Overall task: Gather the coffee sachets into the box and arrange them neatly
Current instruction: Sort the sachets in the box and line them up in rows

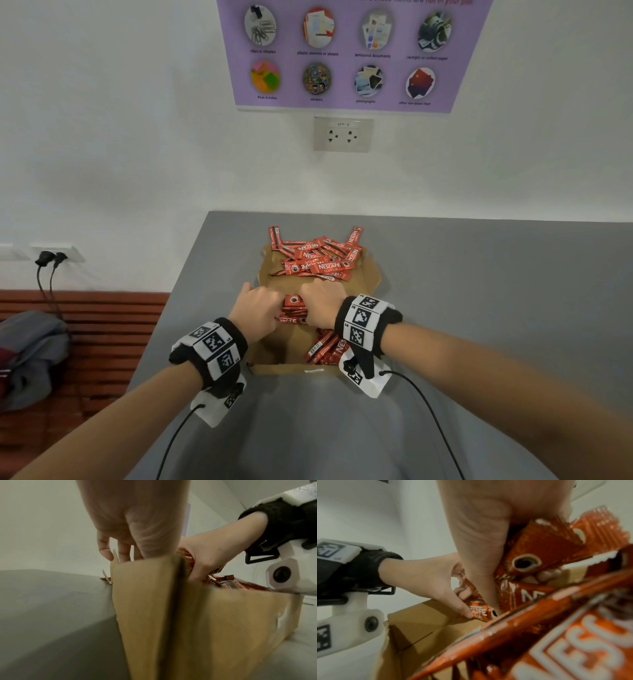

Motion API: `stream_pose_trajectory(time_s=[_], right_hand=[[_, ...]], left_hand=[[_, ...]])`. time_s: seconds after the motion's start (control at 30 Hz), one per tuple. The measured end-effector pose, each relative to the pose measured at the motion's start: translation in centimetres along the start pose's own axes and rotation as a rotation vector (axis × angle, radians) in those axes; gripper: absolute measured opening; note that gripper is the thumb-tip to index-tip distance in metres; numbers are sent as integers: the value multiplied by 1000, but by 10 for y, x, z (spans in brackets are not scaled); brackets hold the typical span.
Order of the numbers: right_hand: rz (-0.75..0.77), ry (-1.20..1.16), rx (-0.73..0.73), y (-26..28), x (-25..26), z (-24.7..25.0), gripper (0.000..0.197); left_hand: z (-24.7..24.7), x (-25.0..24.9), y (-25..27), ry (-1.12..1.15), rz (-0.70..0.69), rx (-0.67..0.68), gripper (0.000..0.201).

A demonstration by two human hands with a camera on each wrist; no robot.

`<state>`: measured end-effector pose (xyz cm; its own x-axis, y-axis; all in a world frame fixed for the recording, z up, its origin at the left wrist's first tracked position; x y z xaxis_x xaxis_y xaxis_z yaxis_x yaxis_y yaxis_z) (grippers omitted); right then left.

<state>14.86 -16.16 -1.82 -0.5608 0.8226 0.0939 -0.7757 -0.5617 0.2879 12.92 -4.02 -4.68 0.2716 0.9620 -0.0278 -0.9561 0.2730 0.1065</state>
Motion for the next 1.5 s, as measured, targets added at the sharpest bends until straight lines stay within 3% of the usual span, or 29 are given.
stream_pose_trajectory(time_s=[0.2,0.33,0.5,0.67,0.73,0.87,0.97,1.13,1.37,1.5], right_hand=[[-9,-5,12,2,0,3,21],[-9,-44,19,3,0,7,27],[-67,-328,-202,21,-7,31,37],[-20,-284,-290,40,0,33,58],[-7,-369,-251,40,-2,27,61],[55,-531,-179,41,-12,20,81],[113,-632,-166,46,-22,23,88],[100,-674,-250,53,-48,27,36],[93,-776,-321,51,-44,21,28],[119,-793,-287,50,-40,23,28]], left_hand=[[-2,0,0,-22,23,35,9],[3,1,1,88,-22,9,10],[40,1,21,734,-93,-69,59],[49,-21,24,1468,-68,82,33],[45,-29,19,1474,-15,72,29],[40,-30,9,1215,-16,-52,20],[41,-29,8,1253,-9,-93,26],[40,-23,10,1404,48,-99,29],[40,-30,11,1519,103,-184,24],[42,-28,12,1511,131,-191,21]])
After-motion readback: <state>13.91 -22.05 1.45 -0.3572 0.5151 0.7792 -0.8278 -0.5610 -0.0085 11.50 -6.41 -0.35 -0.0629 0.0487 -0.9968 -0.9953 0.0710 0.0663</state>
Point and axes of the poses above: each hand's wrist, its own y-axis away from the middle knuckle, its own z-axis out of the back of the hand, x = y × z, the point moved 3 cm from there along -y, towards the middle knuckle, and after that the axes turned 3 degrees about x, right-handed, at the moved point
